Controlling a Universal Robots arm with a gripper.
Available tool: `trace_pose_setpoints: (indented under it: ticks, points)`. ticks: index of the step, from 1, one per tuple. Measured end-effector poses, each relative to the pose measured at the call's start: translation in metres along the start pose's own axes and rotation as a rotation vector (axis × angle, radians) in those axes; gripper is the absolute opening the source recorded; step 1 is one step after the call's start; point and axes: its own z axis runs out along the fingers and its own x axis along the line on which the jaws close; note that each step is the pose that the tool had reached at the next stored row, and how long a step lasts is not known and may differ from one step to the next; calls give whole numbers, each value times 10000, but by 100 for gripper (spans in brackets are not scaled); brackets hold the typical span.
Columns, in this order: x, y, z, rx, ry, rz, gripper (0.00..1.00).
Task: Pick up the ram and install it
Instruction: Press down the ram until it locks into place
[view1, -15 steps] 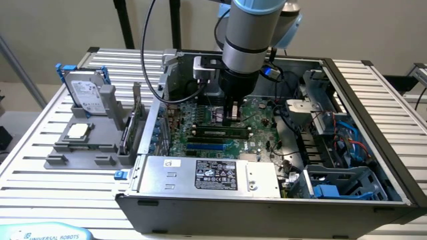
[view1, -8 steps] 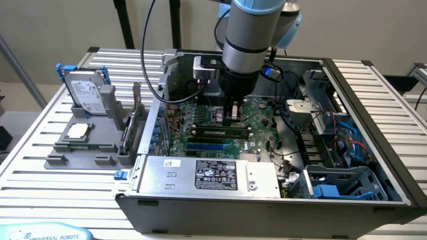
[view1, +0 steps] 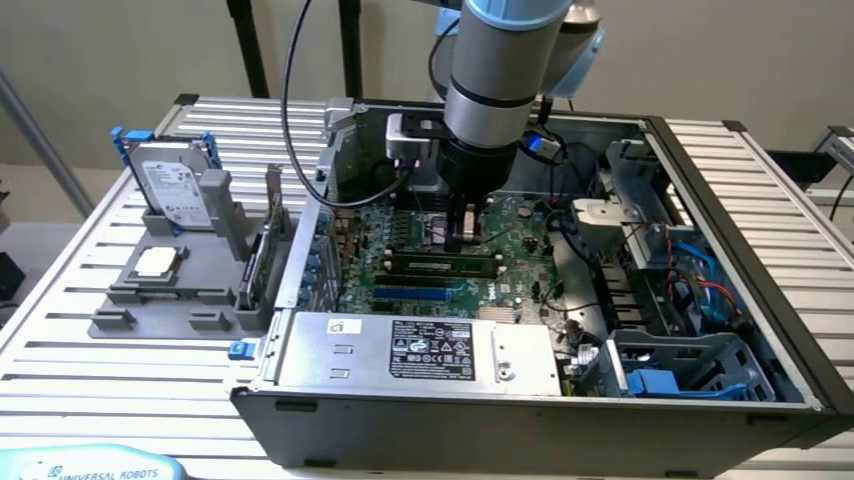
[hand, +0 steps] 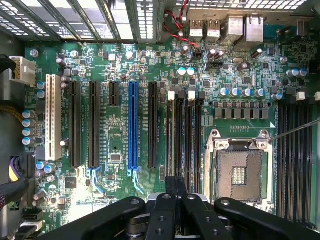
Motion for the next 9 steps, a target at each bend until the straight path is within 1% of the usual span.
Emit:
trace_pose_setpoints:
  ticks: [5,9]
  points:
    - [3,11,65,2,-1,4,11]
    - [6,21,127,25,-1,4,11]
